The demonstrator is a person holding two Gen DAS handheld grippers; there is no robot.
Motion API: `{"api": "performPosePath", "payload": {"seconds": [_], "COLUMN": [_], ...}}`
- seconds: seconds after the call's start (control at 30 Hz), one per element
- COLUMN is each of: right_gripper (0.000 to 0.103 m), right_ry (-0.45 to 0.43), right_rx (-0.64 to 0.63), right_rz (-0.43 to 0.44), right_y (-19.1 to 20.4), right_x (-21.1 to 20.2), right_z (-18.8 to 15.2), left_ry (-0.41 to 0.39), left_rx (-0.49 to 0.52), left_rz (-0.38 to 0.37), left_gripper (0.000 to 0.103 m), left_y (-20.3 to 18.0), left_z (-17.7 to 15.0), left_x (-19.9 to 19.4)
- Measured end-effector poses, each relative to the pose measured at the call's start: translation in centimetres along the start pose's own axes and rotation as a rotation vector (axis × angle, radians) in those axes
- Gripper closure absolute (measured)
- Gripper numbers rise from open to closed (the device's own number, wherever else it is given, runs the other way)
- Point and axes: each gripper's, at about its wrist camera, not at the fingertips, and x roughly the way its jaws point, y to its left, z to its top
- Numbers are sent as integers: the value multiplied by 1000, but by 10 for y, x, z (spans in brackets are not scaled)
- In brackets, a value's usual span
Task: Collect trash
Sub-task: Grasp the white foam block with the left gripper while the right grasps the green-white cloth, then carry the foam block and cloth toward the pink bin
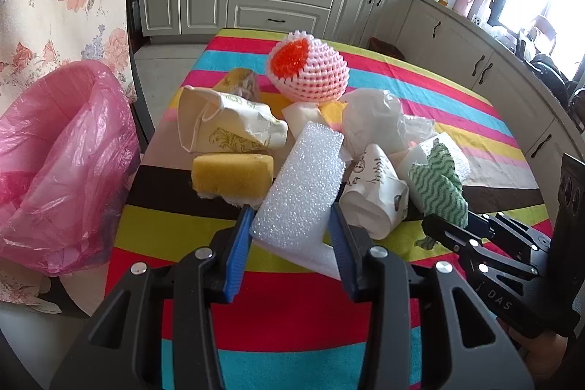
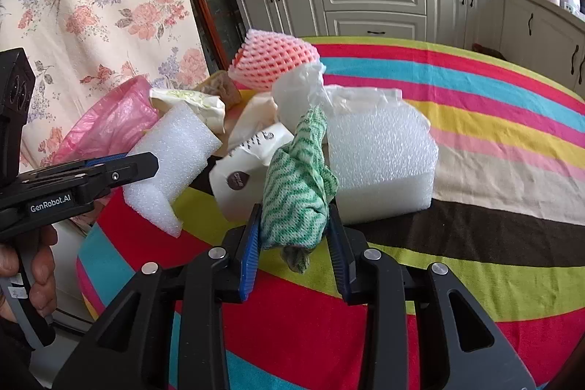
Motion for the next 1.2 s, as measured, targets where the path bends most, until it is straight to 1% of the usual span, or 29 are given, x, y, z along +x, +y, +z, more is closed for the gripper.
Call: {"api": "performPosePath", "payload": {"seconds": [0.33,0.6,0.83,1.2], "right_gripper": [70,70,70,70], "right_ry": [-61,-103,-128,-152], "right_rx": [-10,-28,-57,-140], "right_rz": [-18,-23,-13,31], "right_y": [4,12,31,84], "right_x": [-32,-49,-52,-42], "right_z": [10,23,39,74], "left_ry": [-90,-157,-217,-320], "left_rx": [-19,-49,-102,-203], "left_rz": [-10,9,52,152], "left_gripper": [62,62,62,62], "left_y": [4,22,56,130], "left_z": [5,13,17,17], "left_x": [-44,-76,-104,-149]}}
